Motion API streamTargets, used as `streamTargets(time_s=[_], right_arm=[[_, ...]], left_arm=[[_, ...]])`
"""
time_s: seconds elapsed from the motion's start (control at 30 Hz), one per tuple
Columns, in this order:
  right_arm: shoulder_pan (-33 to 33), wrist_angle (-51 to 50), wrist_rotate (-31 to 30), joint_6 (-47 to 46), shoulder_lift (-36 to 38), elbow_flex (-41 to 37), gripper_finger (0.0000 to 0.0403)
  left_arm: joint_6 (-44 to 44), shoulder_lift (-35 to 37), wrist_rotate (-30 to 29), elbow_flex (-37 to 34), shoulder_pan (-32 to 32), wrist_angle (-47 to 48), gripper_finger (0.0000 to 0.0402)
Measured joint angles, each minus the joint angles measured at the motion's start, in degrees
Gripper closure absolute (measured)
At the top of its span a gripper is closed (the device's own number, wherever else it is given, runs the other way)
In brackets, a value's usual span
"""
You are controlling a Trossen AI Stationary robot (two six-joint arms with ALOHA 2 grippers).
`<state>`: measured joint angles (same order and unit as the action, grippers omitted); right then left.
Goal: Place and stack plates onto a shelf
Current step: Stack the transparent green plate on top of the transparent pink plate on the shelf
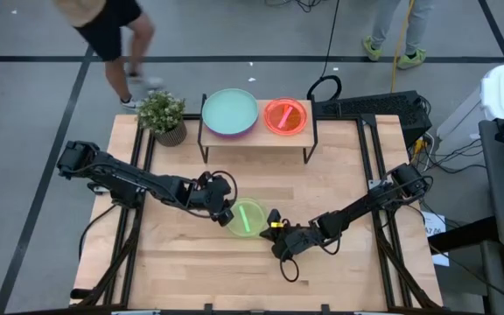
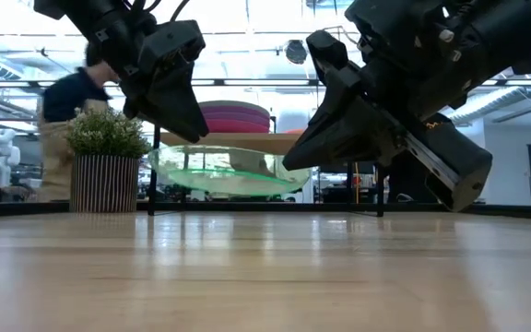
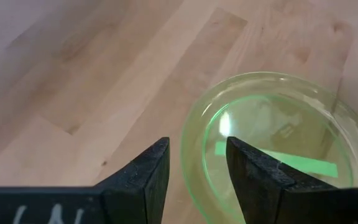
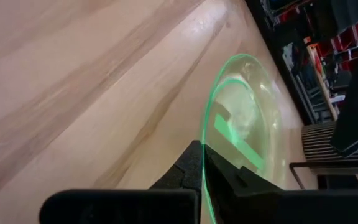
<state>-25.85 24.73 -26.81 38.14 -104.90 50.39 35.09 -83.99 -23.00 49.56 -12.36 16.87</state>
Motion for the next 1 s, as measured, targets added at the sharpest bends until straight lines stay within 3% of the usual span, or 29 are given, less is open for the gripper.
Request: streamTargets(time_s=[0.3, 0.63, 1.0], right_arm=[[0.0, -4.3, -0.4, -6.2, 2.0, 0.0, 0.0403], [-0.3, -16.3, -1.9, -14.0, 10.5, 0.0, 0.0403], [-3.3, -21.1, -4.9, -15.0, 15.4, 0.0, 0.0403]], left_arm=[[-4.8, 0.0, -0.1, 0.0, -0.5, -0.5, 0.0238], [-9.2, 0.0, 0.8, 0.0, -2.1, -1.2, 0.0238], [-9.5, 0.0, 0.9, 0.0, -2.4, -3.2, 0.0238]])
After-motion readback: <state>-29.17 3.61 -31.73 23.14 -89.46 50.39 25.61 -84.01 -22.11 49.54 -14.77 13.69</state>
